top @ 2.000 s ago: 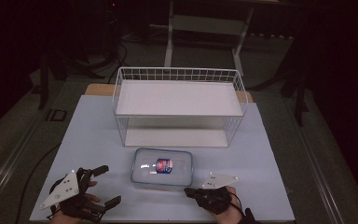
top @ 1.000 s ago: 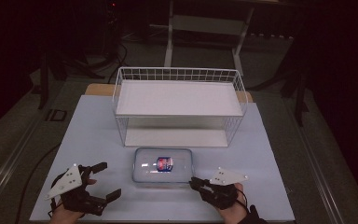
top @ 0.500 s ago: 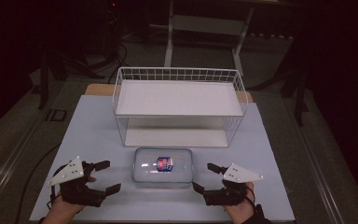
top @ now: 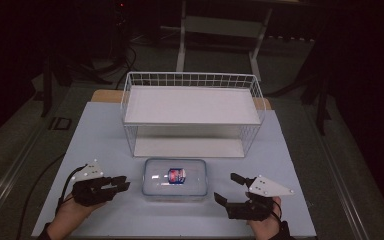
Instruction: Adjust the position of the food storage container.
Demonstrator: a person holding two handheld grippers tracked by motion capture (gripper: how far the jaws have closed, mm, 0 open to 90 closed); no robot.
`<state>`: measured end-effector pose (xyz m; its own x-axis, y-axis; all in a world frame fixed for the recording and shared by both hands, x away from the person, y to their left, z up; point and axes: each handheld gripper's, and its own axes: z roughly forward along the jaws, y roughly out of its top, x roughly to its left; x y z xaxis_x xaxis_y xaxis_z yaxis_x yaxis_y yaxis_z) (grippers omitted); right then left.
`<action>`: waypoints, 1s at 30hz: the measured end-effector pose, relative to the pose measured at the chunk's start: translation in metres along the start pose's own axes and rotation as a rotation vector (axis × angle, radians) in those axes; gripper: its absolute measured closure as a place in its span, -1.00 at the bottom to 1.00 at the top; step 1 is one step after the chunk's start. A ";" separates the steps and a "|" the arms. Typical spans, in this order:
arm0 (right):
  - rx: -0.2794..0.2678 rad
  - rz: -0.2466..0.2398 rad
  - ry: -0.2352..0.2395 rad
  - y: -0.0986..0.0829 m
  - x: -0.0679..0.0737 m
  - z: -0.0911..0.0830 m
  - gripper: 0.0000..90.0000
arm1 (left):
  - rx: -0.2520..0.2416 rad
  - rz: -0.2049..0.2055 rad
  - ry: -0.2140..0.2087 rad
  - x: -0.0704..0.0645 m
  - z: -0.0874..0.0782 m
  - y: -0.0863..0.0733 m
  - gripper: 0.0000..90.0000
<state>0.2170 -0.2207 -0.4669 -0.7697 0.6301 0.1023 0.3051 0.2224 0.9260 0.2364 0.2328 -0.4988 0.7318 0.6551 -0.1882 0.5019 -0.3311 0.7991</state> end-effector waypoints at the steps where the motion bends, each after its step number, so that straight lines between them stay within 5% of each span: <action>1: -0.004 -0.008 -0.007 0.000 0.001 -0.004 -0.64 | 0.034 0.017 0.018 0.000 0.008 0.001 0.73; 10: -0.041 -0.011 -0.048 -0.002 0.000 -0.018 -0.58 | 0.087 0.044 0.050 0.004 0.029 0.012 0.97; 15: -0.029 -0.001 -0.059 -0.005 -0.002 -0.020 -0.53 | 0.103 0.029 0.025 0.011 0.042 0.015 0.97; 30: -0.042 0.023 -0.056 -0.008 -0.009 -0.025 -0.58 | 0.140 0.041 -0.019 0.002 0.061 0.020 0.97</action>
<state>0.2072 -0.2467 -0.4662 -0.7296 0.6758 0.1046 0.2981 0.1766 0.9381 0.2760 0.1867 -0.5181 0.7606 0.6269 -0.1688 0.5300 -0.4495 0.7190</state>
